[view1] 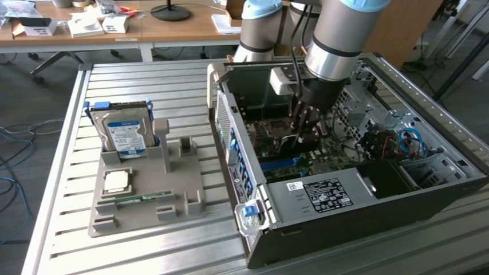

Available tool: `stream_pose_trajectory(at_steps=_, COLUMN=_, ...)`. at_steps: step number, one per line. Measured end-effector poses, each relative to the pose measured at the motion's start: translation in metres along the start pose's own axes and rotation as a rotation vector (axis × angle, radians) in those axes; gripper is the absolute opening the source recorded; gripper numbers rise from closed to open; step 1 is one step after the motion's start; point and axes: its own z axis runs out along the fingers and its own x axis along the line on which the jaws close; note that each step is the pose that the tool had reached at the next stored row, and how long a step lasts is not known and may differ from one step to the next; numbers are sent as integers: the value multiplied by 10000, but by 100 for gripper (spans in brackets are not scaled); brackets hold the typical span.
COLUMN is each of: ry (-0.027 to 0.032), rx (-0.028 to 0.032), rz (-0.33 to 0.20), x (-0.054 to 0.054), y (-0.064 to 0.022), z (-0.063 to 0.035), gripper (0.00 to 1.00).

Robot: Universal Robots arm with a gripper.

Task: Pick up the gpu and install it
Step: 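Insert the gpu into the slot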

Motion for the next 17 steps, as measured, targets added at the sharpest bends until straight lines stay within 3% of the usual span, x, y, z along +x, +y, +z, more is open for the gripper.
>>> stream_pose_trajectory(at_steps=17, ry=0, rx=2, rz=0, x=2, y=16, z=61, gripper=27)
